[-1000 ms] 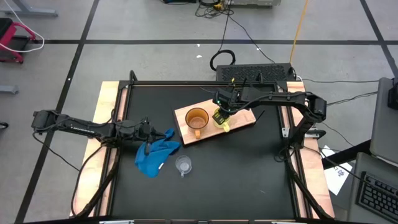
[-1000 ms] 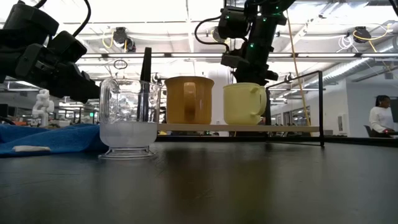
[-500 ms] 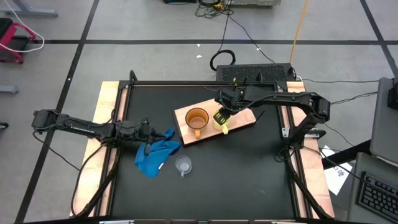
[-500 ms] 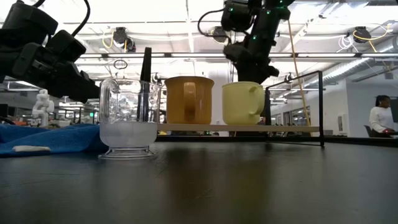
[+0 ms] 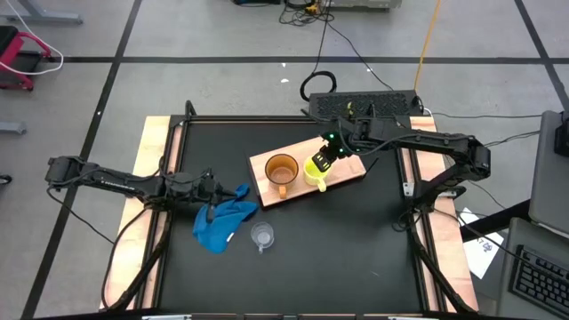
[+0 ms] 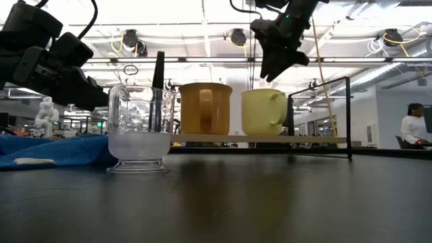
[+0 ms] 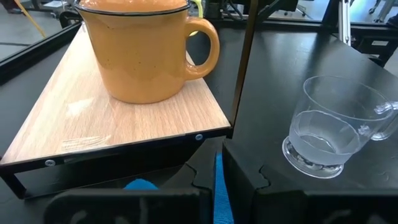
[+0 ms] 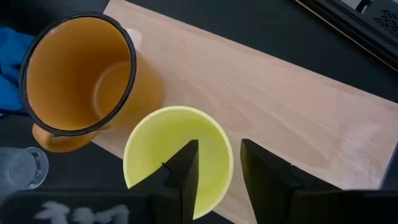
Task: Stack small to large cups/mugs on shelf
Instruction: Put the transparent mug on the shelf aligned with the yellow mug
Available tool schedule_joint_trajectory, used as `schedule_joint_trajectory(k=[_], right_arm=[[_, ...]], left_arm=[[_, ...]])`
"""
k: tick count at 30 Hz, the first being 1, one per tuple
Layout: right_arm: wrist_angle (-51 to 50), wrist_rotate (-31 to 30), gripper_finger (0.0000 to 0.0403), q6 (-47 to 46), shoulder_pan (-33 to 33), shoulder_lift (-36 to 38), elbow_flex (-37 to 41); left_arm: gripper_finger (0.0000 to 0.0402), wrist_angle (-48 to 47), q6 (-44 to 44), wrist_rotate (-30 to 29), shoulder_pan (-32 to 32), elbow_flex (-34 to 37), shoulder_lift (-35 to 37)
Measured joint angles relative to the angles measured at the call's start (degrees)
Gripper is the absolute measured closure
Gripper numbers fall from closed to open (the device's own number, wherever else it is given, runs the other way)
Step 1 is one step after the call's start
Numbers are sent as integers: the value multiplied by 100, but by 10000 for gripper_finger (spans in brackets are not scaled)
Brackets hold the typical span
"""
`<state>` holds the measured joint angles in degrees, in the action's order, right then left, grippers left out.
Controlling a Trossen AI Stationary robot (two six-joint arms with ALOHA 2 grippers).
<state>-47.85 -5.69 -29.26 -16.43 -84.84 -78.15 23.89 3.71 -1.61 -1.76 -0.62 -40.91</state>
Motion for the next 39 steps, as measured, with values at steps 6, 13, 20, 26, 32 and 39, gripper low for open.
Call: schedule_joint_trajectory(k=[6,13,20,26,32,39], right_arm=[[3,-2,291,7,0,0,0],[2,-2,291,-3,2,0,0],[2,-2,291,11,2,0,0],[2,-2,291,65,4,-1,0],[-118,216,301,427,6,-2,0],[-555,588,394,1077,90,142,5]], left_arm=[[371,12,6,0,0,0,0],[371,14,13,0,0,0,-2],[371,14,79,0,0,0,-2],[371,14,99,0,0,0,0],[371,-37,-17,0,0,0,0],[371,-47,-5,0,0,0,-1]])
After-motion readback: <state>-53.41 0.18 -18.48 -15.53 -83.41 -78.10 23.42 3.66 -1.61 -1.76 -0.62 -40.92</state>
